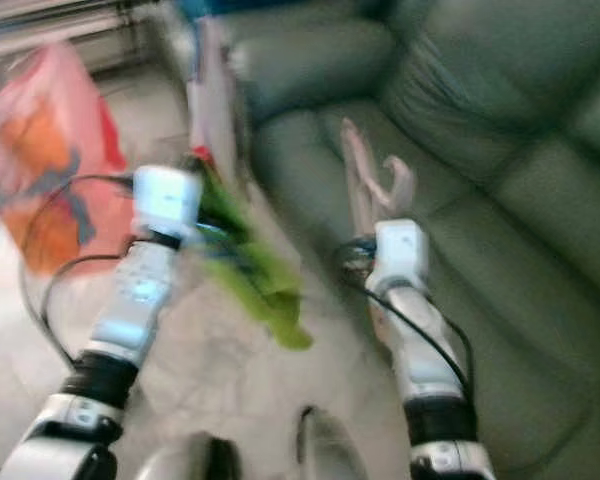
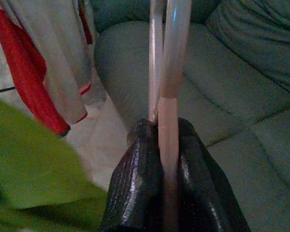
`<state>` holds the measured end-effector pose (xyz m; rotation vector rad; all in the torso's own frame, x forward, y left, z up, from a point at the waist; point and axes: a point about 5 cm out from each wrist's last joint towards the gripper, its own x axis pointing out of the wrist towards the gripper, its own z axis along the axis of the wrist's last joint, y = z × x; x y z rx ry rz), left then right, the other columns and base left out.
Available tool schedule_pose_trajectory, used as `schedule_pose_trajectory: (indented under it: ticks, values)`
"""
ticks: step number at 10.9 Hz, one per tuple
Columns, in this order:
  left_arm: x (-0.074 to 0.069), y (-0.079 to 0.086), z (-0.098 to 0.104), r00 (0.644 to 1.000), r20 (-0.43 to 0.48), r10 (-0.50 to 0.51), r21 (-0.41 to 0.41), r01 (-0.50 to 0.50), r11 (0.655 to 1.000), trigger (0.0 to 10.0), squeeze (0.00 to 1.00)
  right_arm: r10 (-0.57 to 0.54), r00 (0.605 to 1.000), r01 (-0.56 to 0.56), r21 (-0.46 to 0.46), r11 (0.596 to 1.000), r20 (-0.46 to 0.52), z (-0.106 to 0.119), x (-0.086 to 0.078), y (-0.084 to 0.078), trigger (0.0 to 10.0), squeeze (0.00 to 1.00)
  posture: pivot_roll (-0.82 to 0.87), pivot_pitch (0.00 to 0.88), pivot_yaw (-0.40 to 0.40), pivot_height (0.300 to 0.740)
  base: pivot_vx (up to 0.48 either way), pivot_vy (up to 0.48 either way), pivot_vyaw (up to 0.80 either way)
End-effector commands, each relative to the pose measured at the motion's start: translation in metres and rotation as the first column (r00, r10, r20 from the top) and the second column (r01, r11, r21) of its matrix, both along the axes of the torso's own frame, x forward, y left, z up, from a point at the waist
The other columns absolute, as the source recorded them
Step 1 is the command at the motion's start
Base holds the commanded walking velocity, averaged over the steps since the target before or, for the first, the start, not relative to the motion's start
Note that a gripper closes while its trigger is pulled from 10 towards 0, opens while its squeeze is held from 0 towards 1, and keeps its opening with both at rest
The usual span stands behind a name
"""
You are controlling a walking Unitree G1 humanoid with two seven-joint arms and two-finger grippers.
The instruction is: Hang hanger
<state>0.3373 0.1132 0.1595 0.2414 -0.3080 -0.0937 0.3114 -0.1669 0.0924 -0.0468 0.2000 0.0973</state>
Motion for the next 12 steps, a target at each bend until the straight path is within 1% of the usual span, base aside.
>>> schedule_pose_trajectory:
  ticks: [1, 3, 4, 7, 10, 11, 12]
  values:
    - [-0.001, -0.016, 0.005, 0.998, 0.024, -0.055, -0.004, 0.055, 0.998, 10.0, 0.00, -0.044, 0.999, 0.043, -0.023, 0.999, -0.017, -0.004, -0.003, -0.015, 10.0, 0.00, -0.11, 0.151, -0.049, 0.740, 0.000, 0.431, -0.80]
    - [0.000, -0.016, 0.005, 0.998, 0.022, -0.053, -0.003, 0.053, 0.999, 10.0, 0.00, -0.045, 0.999, 0.045, -0.019, 0.999, -0.015, -0.004, -0.003, -0.013, 10.0, 0.00, -0.11, 0.153, -0.047, 0.740, 0.000, 0.349, -0.80]
    - [-0.001, -0.016, 0.005, 0.998, 0.023, -0.053, -0.004, 0.054, 0.999, 10.0, 0.00, -0.045, 0.999, 0.045, -0.018, 0.999, -0.014, -0.004, -0.003, -0.013, 10.0, 0.00, -0.12, 0.153, -0.046, 0.740, 0.000, 0.000, -0.80]
    - [-0.002, -0.023, 0.005, 0.996, 0.037, -0.079, 0.014, 0.079, 0.997, 10.0, 0.00, -0.049, 0.999, 0.049, -0.020, 0.999, -0.012, -0.004, -0.002, -0.014, 10.0, 0.00, -0.12, 0.156, -0.048, 0.740, 0.000, 0.000, -0.80]
    - [-0.002, -0.023, 0.005, 0.997, 0.037, -0.069, 0.029, 0.068, 0.997, 10.0, 0.00, -0.051, 0.999, 0.051, -0.012, 0.999, -0.006, -0.003, -0.002, -0.014, 10.0, 0.00, -0.12, 0.163, -0.048, 0.740, 0.000, 0.000, -0.80]
    - [0.002, -0.020, 0.002, 0.999, 0.011, -0.032, 0.034, 0.032, 0.999, 10.0, 0.00, -0.040, 0.999, 0.040, -0.013, 0.999, 0.007, -0.001, -0.002, -0.013, 10.0, 0.00, -0.12, 0.168, -0.047, 0.740, 0.000, 0.000, 0.00]
    - [0.009, -0.017, 0.000, 0.999, -0.029, 0.014, 0.016, -0.014, 1.000, 10.0, 0.00, -0.040, 0.999, 0.040, -0.014, 0.999, 0.002, -0.002, -0.002, -0.014, 10.0, 0.00, -0.12, 0.170, -0.046, 0.740, 0.000, 0.000, 0.00]
